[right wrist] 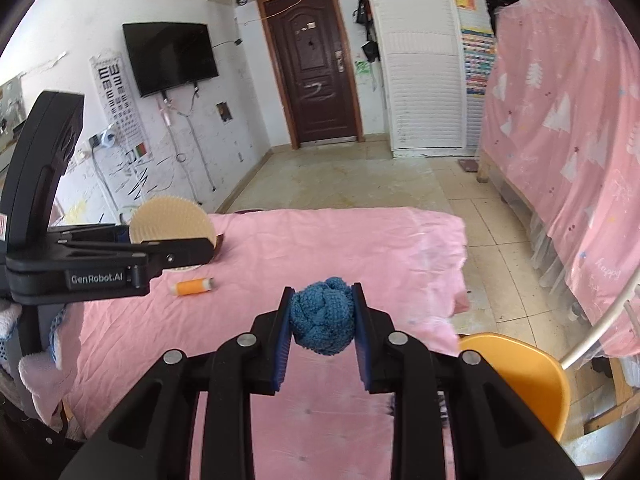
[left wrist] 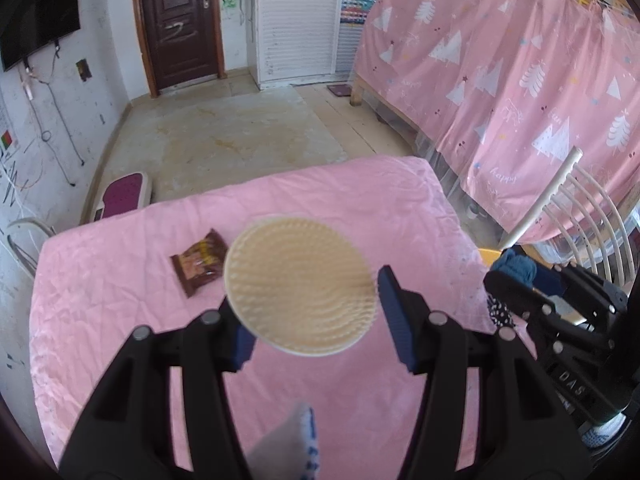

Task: Collect trash
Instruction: 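Carry the brush and blue ball to the orange bucket and open both grippers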

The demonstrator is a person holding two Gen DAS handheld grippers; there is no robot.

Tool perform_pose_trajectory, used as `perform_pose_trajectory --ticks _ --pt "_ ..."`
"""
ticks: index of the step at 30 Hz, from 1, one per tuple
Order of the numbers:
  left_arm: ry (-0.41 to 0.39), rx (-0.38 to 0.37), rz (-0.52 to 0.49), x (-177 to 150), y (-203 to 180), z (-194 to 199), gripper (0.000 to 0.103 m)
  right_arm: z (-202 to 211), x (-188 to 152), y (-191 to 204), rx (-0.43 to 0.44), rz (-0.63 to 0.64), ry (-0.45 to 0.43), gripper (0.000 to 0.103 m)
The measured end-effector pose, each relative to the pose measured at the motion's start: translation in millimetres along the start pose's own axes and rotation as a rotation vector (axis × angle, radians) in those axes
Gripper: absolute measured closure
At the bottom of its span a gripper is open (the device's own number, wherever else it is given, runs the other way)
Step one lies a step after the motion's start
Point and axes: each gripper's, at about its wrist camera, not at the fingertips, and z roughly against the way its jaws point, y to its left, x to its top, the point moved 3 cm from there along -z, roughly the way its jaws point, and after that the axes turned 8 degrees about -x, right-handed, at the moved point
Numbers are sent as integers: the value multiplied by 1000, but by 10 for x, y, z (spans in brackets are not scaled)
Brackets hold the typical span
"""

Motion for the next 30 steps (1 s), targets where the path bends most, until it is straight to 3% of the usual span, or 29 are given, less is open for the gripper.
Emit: perform_pose_trajectory --ticks 15,30 --pt "47 -44 -152 97 -924 -316 50 278 -192 -1025 -129 -132 -46 86" --pt "140 -186 -263 81 -1752 -784 50 202 -488 -1776 -182 -264 -32 86"
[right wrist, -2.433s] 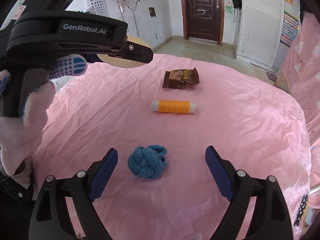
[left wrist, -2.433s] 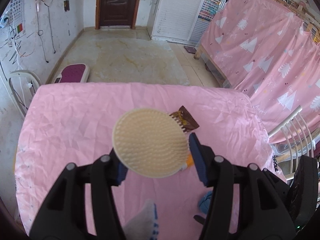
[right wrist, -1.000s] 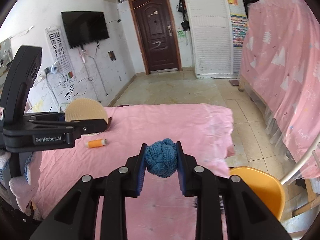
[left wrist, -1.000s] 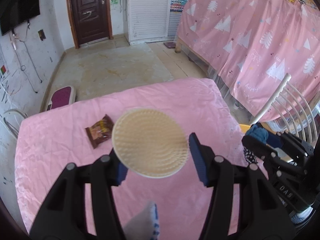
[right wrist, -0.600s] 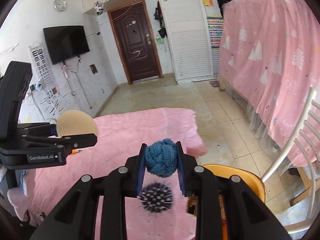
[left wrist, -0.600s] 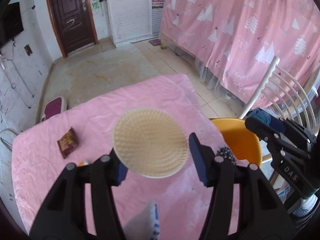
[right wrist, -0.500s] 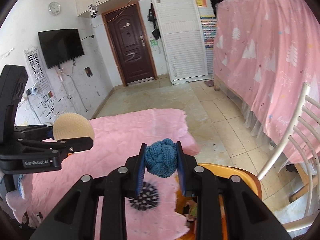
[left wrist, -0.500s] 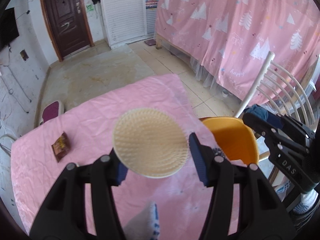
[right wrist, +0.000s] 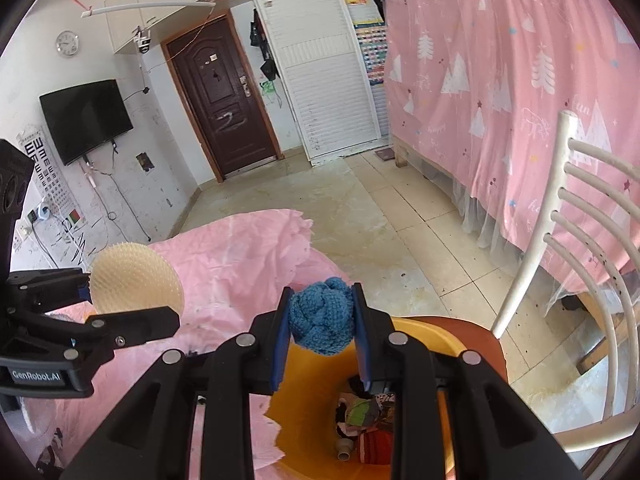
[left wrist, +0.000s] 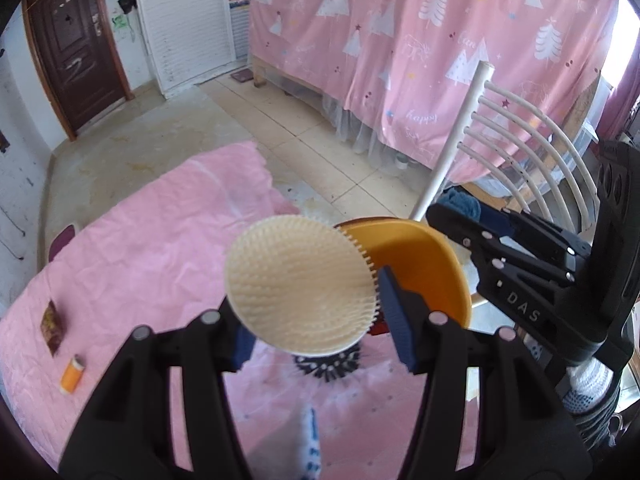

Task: Collect trash
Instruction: 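Carry the brush and blue ball to the orange bucket and open both grippers, then move both tools back over the brown wrapper and orange tube on the bed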

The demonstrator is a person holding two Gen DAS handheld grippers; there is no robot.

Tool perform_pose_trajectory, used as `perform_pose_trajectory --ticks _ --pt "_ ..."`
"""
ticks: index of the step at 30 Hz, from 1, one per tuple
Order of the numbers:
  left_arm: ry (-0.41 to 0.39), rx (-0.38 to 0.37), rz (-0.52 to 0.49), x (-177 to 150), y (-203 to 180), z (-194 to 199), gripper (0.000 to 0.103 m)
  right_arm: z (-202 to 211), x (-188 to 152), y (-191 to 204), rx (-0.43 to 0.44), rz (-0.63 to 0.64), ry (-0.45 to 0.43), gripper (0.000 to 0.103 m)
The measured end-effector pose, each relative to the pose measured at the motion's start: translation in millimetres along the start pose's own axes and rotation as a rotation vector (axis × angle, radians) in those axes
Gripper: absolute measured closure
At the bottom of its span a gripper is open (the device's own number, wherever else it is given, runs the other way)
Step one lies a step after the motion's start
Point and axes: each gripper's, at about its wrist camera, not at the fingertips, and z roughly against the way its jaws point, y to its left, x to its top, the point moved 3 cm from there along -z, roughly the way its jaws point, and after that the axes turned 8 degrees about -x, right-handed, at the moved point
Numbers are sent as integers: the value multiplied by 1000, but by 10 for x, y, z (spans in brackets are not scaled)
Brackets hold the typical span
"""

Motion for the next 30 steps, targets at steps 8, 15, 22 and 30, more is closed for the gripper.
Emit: perform_pose_trajectory --ticks 8,15,22,30 --pt "55 -33 -36 35 -230 -307 36 -31 -42 -249 -5 -55 4 86" --pt "68 -18 -30 46 -236 -396 32 -105 -90 -355 -3 -84 23 82" --pt "54 -3 -7 51 -151 -317 30 -98 -69 -316 -25 -92 19 56" --pt "3 54 18 -2 101 -22 30 -40 9 -99 -18 -67 3 51"
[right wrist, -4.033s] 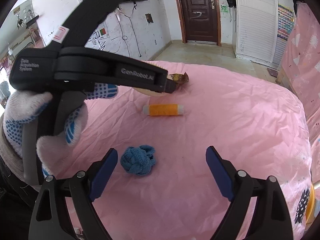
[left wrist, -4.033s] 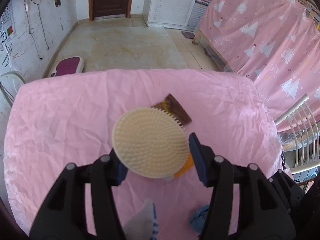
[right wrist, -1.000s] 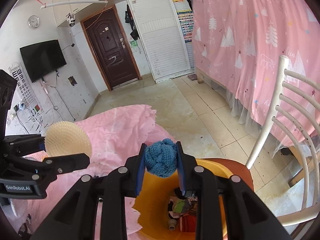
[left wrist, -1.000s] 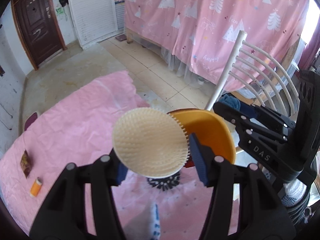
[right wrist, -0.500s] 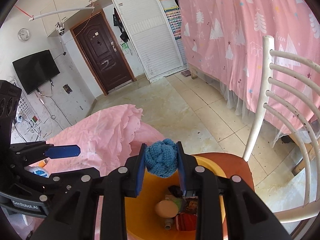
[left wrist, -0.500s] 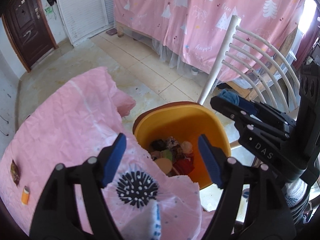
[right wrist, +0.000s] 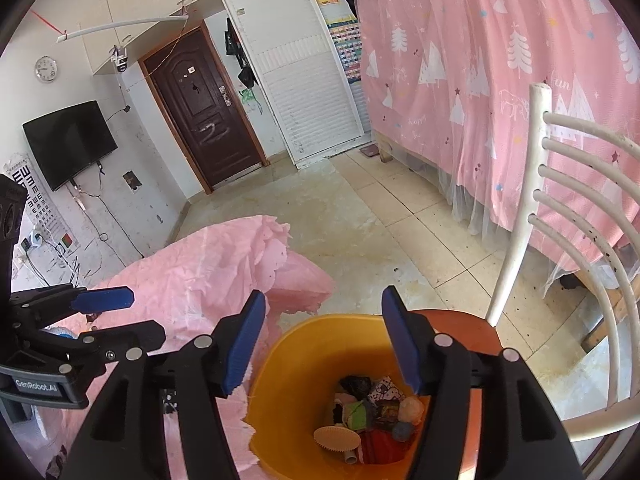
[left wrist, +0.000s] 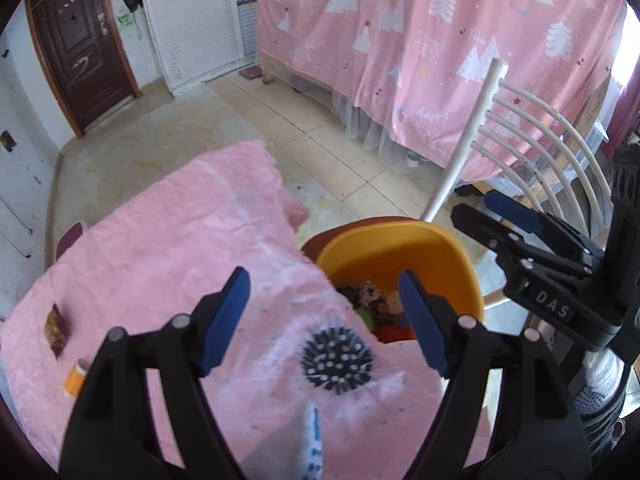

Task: Collect trash
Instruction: 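Move both tools back over the brown wrapper and orange tube on the bed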

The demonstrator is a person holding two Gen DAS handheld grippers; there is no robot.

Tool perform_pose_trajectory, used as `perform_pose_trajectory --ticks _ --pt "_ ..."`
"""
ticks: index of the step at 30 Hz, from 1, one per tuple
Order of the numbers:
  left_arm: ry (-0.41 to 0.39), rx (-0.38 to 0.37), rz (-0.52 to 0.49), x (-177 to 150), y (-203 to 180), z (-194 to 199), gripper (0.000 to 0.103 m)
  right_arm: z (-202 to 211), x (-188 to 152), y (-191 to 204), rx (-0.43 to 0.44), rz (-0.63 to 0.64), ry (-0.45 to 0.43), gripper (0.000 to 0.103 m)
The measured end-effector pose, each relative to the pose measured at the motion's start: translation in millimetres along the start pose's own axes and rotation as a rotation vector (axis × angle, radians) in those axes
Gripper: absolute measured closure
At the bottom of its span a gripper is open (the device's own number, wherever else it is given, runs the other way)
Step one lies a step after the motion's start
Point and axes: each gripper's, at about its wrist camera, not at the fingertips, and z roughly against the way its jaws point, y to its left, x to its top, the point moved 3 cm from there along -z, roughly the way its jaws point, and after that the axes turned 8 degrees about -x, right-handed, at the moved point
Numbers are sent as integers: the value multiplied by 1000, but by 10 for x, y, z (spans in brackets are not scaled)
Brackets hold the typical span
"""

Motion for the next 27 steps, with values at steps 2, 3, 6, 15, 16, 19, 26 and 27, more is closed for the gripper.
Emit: perform_pose_trajectory --ticks 2,3,6,15,16,19,26,27 --pt "-3 12 19 -19 111 58 30 3 18 102 8 11 -1 50" --pt "-10 21 26 -28 166 97 30 4 35 147 11 17 -1 50" --pt "-28 36 50 -63 343 214 30 -3 64 352 28 45 2 49" --pt "-60 89 121 -216 899 476 29 -64 100 875 62 123 15 43" --pt "-66 97 135 -231 972 508 29 -72 98 960 66 135 18 43" --pt "-86 120 167 -256 1165 596 29 -88 92 1122 78 156 22 42" --pt "-114 154 261 -365 1685 837 24 -160 57 1564 112 222 41 38" --pt "-116 157 269 -376 1728 855 24 -169 54 1634 118 231 43 38"
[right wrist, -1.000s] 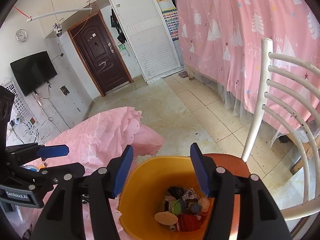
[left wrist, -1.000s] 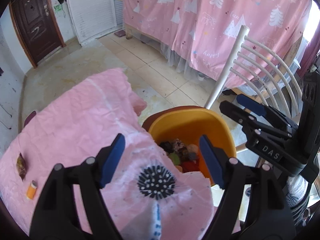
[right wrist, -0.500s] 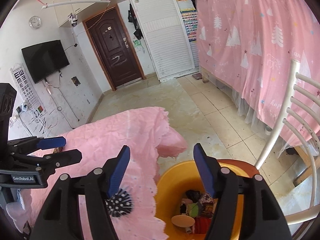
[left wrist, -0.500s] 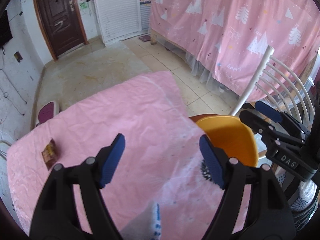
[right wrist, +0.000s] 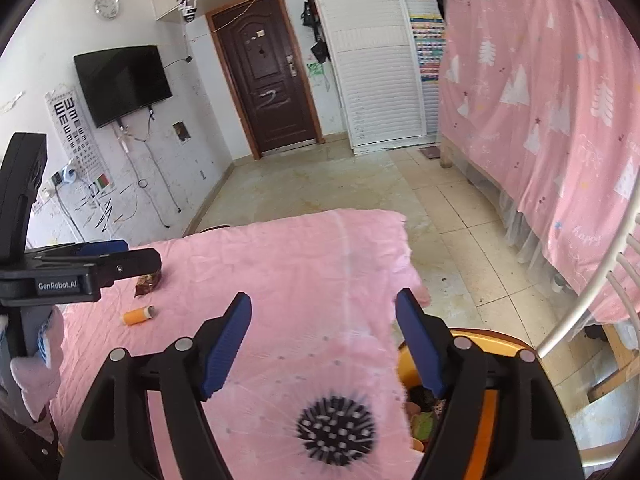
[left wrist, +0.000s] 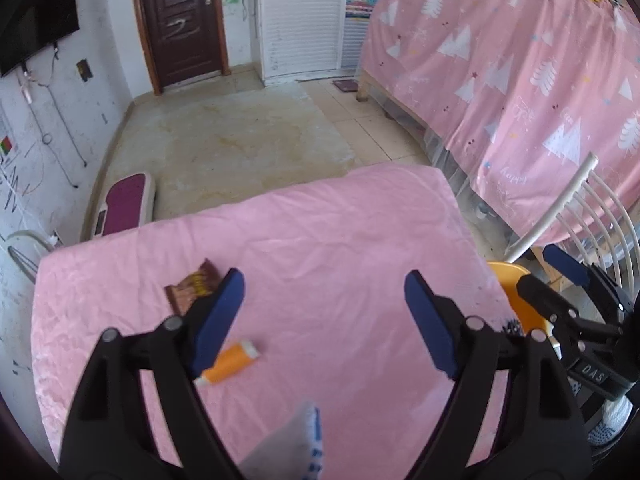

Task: Collect trash
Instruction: 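Move both tools back over the brown wrapper and orange tube on the bed, then grasp the brown snack wrapper with the left gripper while the right grasps the orange tube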

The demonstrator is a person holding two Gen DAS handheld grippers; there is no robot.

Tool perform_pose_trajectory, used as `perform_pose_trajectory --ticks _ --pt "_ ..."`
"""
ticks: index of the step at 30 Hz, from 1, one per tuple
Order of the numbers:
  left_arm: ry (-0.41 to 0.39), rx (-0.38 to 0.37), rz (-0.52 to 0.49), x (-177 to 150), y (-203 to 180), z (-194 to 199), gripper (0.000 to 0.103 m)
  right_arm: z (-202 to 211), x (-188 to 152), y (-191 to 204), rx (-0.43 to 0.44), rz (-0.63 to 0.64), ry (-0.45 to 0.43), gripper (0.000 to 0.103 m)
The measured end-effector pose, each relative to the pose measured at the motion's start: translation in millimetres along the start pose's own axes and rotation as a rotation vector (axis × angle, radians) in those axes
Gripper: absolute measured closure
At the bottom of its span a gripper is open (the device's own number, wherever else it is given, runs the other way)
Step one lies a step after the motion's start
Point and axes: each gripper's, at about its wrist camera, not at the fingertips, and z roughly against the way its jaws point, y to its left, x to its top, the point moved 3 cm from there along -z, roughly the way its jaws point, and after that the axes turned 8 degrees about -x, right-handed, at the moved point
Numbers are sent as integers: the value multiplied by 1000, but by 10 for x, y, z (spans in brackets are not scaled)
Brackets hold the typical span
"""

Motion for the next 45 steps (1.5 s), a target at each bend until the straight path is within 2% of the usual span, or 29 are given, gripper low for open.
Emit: perform_pose_trajectory --ticks 7,22,29,37,39,41,45 --pt "-5 21 52 -20 306 52 24 -113 43 413 33 58 19 36" --pt "26 56 180 -136 934 -45 17 -365 52 1274 103 196 74 34" --pt "71 78 221 -129 1085 -249 17 -511 -41 1669 145 265 113 32" --pt "114 83 235 -104 1138 -471 17 -625 -134 1812 171 291 142 31" --pt "131 76 226 -109 1125 -522 21 -641 -140 1852 179 299 147 31" --pt "153 65 220 -125 1113 -571 33 -654 -145 1875 180 305 152 31" --pt "150 64 205 -113 1089 -595 42 -685 -161 1918 185 311 161 30"
